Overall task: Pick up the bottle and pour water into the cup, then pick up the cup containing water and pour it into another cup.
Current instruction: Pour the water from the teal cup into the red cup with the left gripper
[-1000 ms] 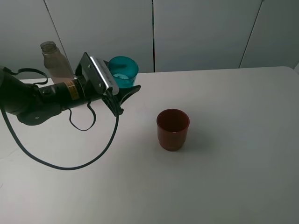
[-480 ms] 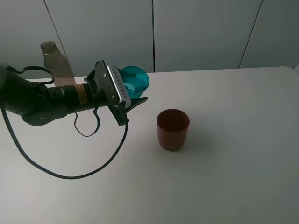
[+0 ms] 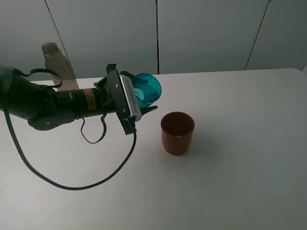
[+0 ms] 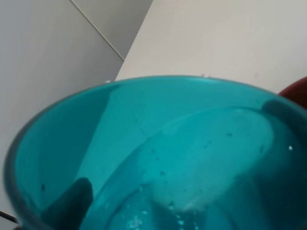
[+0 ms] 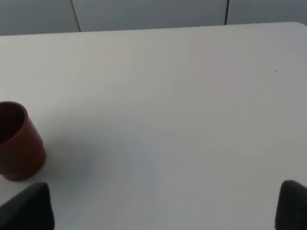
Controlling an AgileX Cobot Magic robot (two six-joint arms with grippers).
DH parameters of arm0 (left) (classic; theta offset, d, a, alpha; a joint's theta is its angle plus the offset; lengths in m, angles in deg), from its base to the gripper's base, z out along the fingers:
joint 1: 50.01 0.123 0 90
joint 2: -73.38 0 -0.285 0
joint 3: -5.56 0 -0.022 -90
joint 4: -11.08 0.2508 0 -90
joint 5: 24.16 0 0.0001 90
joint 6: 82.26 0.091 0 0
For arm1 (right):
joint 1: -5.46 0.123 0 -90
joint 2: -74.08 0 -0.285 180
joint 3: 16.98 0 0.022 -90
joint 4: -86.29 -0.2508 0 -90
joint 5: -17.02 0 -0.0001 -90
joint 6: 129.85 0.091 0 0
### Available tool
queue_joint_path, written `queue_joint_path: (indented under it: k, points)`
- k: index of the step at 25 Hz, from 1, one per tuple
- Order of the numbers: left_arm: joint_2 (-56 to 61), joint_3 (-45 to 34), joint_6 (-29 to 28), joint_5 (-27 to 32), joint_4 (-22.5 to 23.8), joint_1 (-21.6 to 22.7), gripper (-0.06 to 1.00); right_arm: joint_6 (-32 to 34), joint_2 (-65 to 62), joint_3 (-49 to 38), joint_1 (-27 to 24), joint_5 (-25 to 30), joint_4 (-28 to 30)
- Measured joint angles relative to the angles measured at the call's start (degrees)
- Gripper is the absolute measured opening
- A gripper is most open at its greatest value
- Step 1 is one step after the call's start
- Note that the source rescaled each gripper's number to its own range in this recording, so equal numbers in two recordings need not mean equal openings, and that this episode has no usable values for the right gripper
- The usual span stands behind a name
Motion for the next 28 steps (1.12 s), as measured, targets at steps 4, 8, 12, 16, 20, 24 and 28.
queue_joint_path:
  k: [4,8,12,16,20,24,28]
  points:
    - [0.0,0.7,1.0,1.7,0.3,-0.7,0.07,0.0,0.0,0.0,0.0,0.0,0.0]
    - [0.0,2.4,2.0,4.8,0.6,-1.8,0.07,0.0,0.0,0.0,0.0,0.0,0.0]
    - [0.0,3.5,3.2,7.3,0.8,-3.0,0.07,0.0,0.0,0.0,0.0,0.0,0.0]
    - [0.0,3.6,4.7,8.3,0.9,-3.2,0.07,0.0,0.0,0.0,0.0,0.0,0.0]
    - [0.0,3.9,5.9,8.9,1.3,-3.3,0.07,0.0,0.0,0.0,0.0,0.0,0.0]
    - [0.1,3.9,6.9,9.3,1.3,-3.7,0.07,0.0,0.0,0.0,0.0,0.0,0.0]
    - [0.1,3.9,8.0,10.2,1.3,-4.3,0.07,0.0,0.0,0.0,0.0,0.0,0.0]
